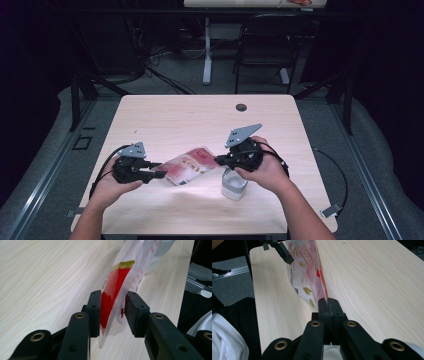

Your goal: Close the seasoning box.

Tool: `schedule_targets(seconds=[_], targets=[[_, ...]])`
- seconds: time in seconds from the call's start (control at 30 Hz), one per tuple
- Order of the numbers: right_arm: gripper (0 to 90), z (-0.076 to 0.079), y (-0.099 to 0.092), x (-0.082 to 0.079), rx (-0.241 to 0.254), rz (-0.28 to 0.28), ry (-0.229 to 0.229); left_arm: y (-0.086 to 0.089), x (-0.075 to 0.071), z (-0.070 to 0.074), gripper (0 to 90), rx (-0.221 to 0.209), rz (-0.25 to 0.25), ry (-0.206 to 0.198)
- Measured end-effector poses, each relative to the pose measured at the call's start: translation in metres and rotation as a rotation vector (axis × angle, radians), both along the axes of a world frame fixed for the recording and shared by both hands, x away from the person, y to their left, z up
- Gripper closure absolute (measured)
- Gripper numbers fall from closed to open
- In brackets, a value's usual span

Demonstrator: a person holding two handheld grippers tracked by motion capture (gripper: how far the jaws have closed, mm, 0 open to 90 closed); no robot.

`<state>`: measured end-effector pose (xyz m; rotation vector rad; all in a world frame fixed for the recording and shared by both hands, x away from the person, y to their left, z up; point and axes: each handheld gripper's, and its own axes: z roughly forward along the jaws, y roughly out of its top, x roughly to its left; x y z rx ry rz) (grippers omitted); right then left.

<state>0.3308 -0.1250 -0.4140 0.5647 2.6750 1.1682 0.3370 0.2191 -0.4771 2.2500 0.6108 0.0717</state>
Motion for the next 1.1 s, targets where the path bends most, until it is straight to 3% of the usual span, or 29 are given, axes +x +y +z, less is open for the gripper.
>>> schedule_targets(seconds=[0.13,0.3,0.53,0.8,1.1], targets=[[90.0,-0.001,0.003,0.0,-0.007,0.003,-0.003,-0.002,0.0,-0.003,64.7,0.023,0.006,-0.002],[90.0,-0.001,0.005,0.002,-0.004,0.008,-0.001,0.001,-0.001,-0.005,64.0,0.018,0.019,-0.011],[90.0,0.001,0.011,0.0,-0.036,0.012,-0.019,-0.001,0.002,-0.012,61.7,0.014,0.031,0.015],[90.0,0.004,0.015,0.0,-0.046,0.025,-0.024,0.002,0.002,-0.01,58.2,-0.003,0.048,0.002],[90.0,-0.002,0.023,0.001,-0.113,0.033,-0.032,0.002,0.002,-0.011,61.5,0.01,0.041,-0.007]])
